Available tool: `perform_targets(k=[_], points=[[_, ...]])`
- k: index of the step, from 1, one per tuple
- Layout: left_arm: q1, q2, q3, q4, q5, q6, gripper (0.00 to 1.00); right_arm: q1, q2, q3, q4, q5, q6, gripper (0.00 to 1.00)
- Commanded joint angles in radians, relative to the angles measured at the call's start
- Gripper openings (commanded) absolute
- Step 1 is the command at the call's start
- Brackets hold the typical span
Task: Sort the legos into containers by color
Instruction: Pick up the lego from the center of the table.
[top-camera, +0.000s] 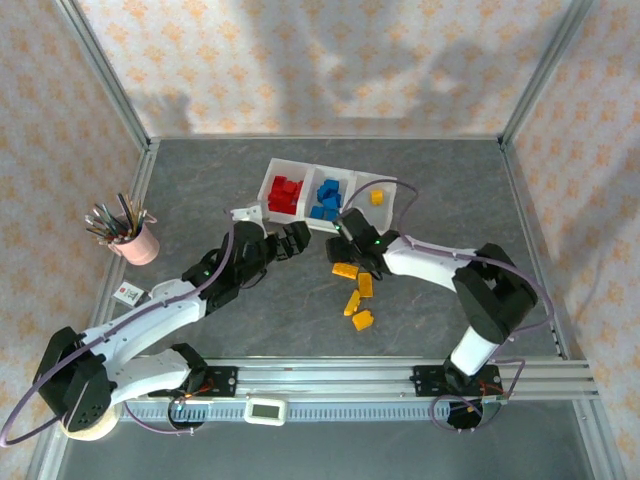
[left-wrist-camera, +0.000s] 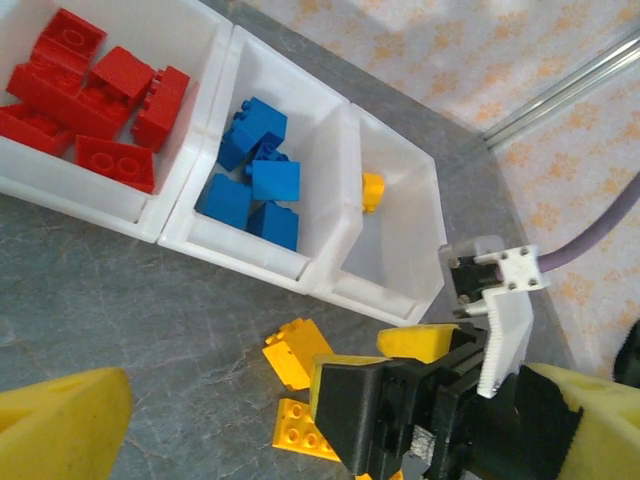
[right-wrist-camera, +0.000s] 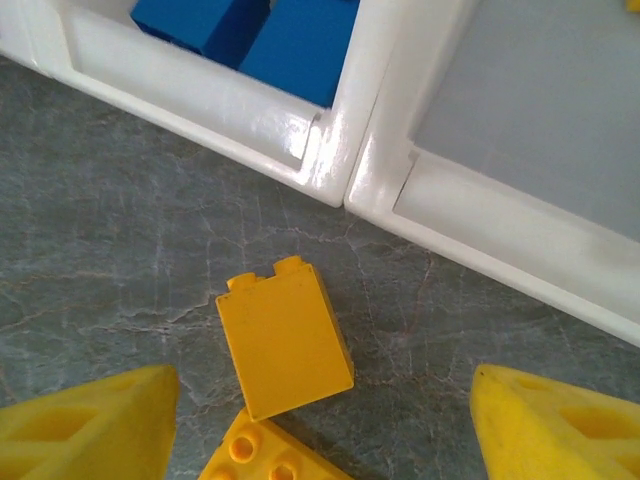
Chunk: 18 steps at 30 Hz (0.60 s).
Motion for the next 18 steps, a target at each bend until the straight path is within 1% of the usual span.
perform_targets(k=[1, 12, 18], points=[[-0.001, -0.037, -0.028, -0.014, -0.044, -0.021, 0.99, 0.006, 0.053, 0.028, 0.032, -0.024, -0.032, 0.75], [0.004, -0.058, -0.049, -0.026, -0.064, -0.02, 0.99, 0.008, 0.168, 0.095, 0.038, -0.026, -0.059, 0.6], [0.008, -0.053, -0.047, -0.026, -0.059, -0.016, 0.99, 0.009, 0.182, 0.107, 0.038, -0.02, -0.069, 0.46]])
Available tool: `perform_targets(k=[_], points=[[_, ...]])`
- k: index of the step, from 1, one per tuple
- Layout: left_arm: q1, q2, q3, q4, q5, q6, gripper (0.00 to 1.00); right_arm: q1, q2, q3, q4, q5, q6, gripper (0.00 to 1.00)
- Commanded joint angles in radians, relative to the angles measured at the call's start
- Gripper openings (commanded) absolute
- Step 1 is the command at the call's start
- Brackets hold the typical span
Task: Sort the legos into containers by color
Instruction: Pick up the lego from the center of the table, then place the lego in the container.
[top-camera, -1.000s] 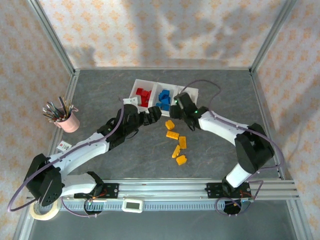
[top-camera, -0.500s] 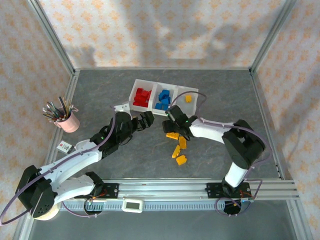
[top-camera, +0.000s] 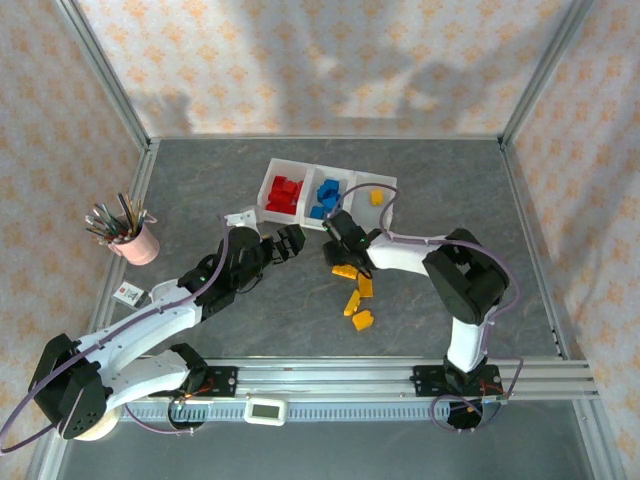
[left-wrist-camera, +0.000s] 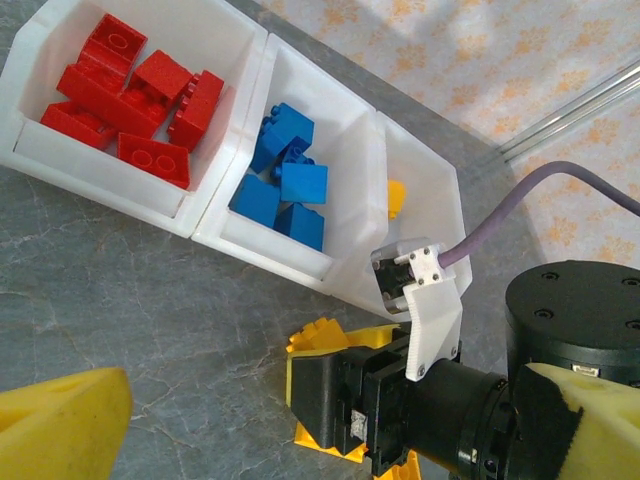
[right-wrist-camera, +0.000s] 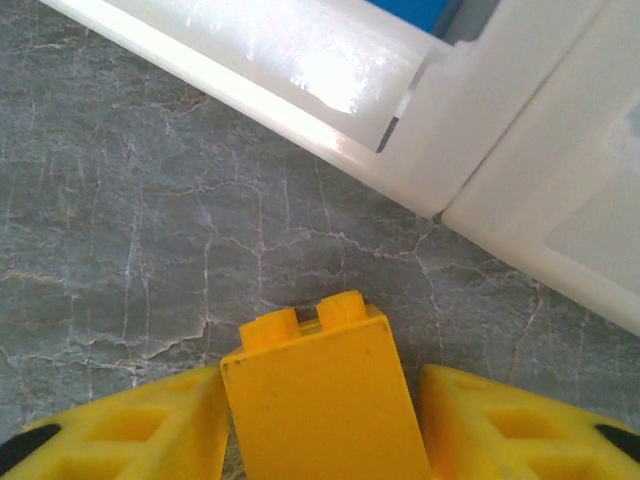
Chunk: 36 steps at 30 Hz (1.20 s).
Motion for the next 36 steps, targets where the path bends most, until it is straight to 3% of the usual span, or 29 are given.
perform_targets(k=[1, 8, 16, 22, 30, 36], points=[[0.01, -0.01, -0.005, -0.015, -0.023, 0.0, 0.99, 0.006, 0.013, 0.03, 0.009, 0.015, -0.011, 0.44], [0.011, -0.011, 0.006, -0.021, -0.017, 0.005, 0.99, 0.006, -0.037, 0.031, -0.007, 0.002, -0.013, 0.29], [0.013, 0.006, 0.057, -0.035, 0.001, 0.031, 0.99, -0.005, -0.184, 0.042, -0.047, -0.005, 0.035, 0.27], [0.017, 0.057, 0.115, -0.034, 0.026, 0.063, 0.99, -0.085, -0.249, 0.077, -0.1, 0.042, 0.097, 0.27], [0.018, 0.173, 0.195, -0.01, 0.1, 0.091, 0.99, -0.206, -0.164, 0.148, -0.108, 0.093, 0.137, 0.26], [0.019, 0.241, 0.244, -0.009, 0.117, 0.105, 0.99, -0.251, -0.01, 0.276, -0.116, 0.074, 0.135, 0.26]])
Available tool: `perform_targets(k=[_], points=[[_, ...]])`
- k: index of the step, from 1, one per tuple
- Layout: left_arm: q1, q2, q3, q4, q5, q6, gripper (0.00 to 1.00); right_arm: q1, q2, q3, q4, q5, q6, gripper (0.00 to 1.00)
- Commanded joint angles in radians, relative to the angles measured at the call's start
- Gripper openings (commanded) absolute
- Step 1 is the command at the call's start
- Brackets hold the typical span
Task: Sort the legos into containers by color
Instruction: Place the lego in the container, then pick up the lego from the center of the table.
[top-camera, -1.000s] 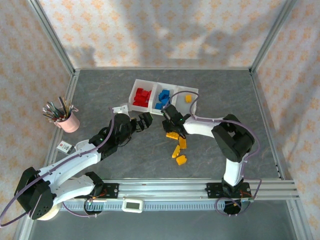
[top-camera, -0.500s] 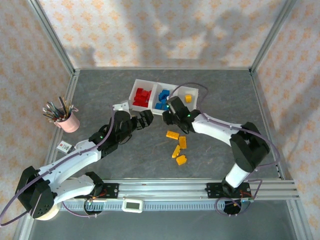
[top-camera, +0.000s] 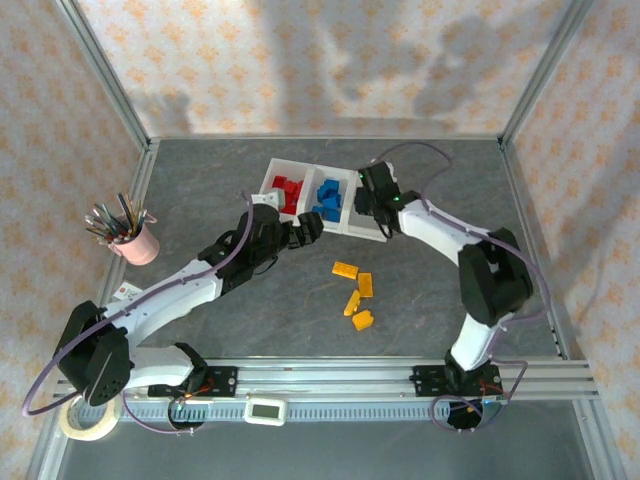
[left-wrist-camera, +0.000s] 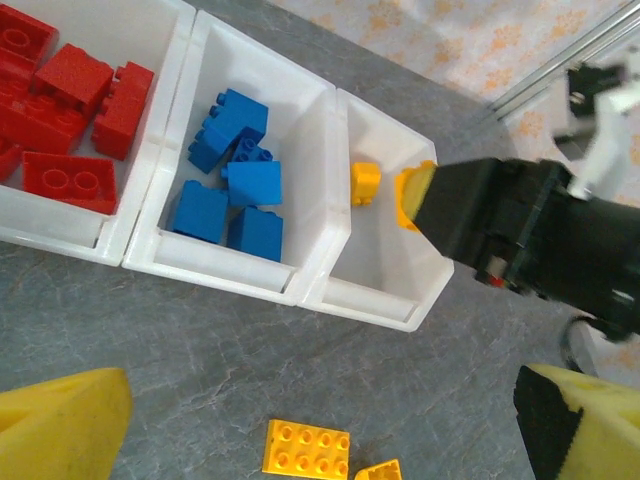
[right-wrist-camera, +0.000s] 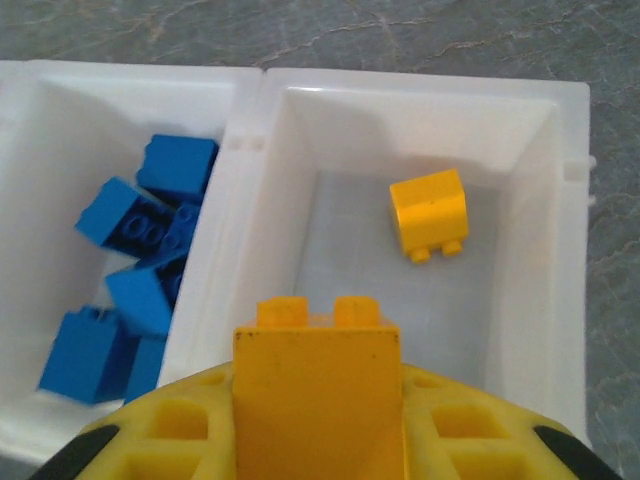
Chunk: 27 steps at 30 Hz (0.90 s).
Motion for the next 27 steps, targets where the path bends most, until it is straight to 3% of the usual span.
perform_targets(k=[1, 7, 13, 27], points=[[0.008, 0.019, 0.045, 0.016, 0.024, 0.027, 0.99, -0.007, 0.077, 0.08, -0.019, 0.023, 0.002, 0.27], [0.014, 0.028, 0.05, 0.021, 0.025, 0.025, 0.99, -0.02, 0.17, 0.176, -0.021, 0.022, -0.004, 0.37], [0.017, 0.005, 0.051, 0.011, 0.023, 0.027, 0.99, -0.02, 0.124, 0.183, -0.038, 0.024, -0.005, 0.54], [0.017, -0.108, -0.043, -0.002, 0.02, -0.004, 0.99, 0.053, -0.185, -0.147, -0.077, 0.014, 0.019, 0.62]])
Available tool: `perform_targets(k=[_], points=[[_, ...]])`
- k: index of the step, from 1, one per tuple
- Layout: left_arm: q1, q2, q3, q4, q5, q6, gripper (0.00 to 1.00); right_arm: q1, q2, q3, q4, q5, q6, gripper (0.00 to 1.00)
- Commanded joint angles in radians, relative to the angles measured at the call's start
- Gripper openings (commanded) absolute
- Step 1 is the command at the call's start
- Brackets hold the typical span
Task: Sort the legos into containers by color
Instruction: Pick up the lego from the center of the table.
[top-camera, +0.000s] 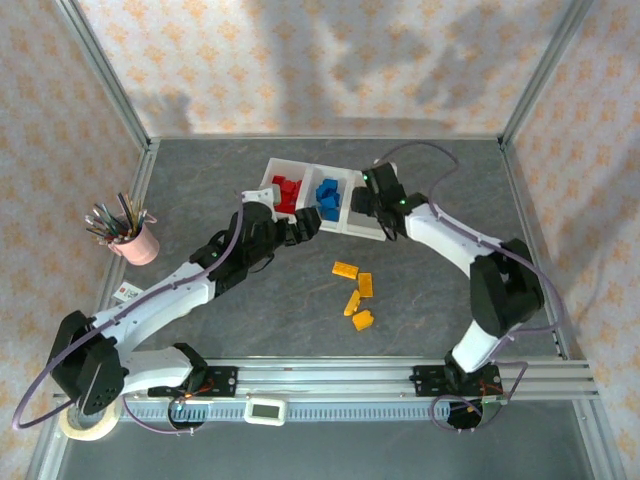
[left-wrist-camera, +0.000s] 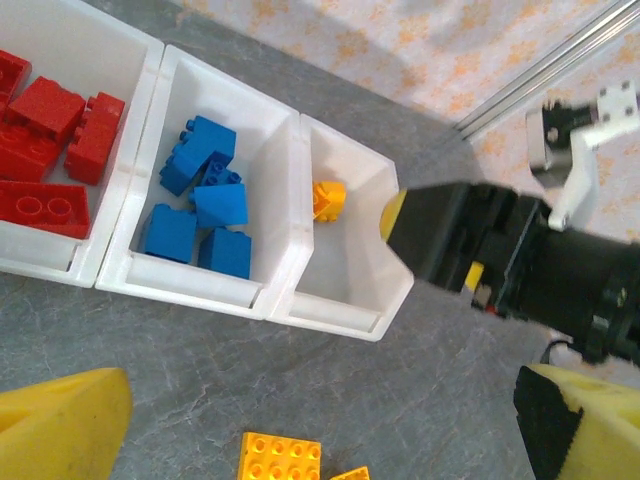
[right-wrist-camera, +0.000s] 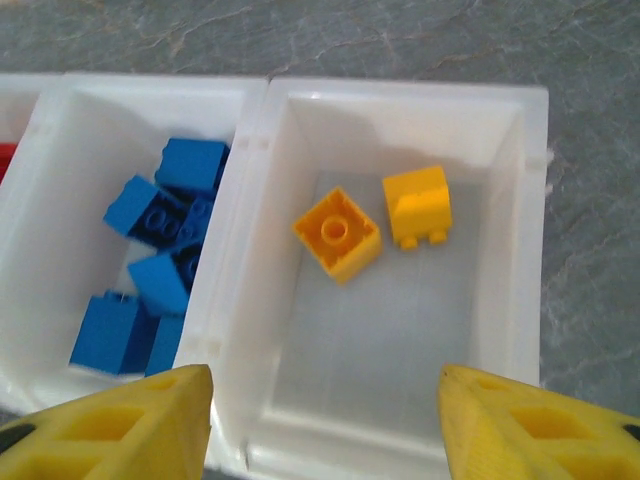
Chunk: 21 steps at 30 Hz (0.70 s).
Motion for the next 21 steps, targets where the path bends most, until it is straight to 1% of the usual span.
perform_targets(k=[1, 5, 11, 16, 19, 21], points=[[0.006, -0.046, -0.05, -0.007, -0.002, -0.009, 0.99, 0.04, -0.076, -0.098, -0.05, 0.031, 0.02, 0.63], [0.003, -0.086, -0.103, -0.005, 0.005, -0.038, 0.99, 0.063, -0.155, -0.213, -0.062, 0.041, 0.058, 0.64], [-0.026, -0.127, -0.184, 0.034, -0.004, -0.078, 0.99, 0.101, -0.243, -0.387, -0.018, -0.005, 0.122, 0.68], [-0.043, -0.138, -0.249, 0.098, -0.006, -0.132, 0.99, 0.14, -0.247, -0.474, 0.036, -0.016, 0.171, 0.71], [-0.051, -0.138, -0.264, 0.118, -0.014, -0.147, 0.99, 0.166, -0.237, -0.492, 0.068, -0.037, 0.187, 0.72], [-0.053, -0.137, -0.269, 0.12, -0.019, -0.149, 0.99, 0.191, -0.222, -0.49, 0.077, -0.029, 0.201, 0.73]])
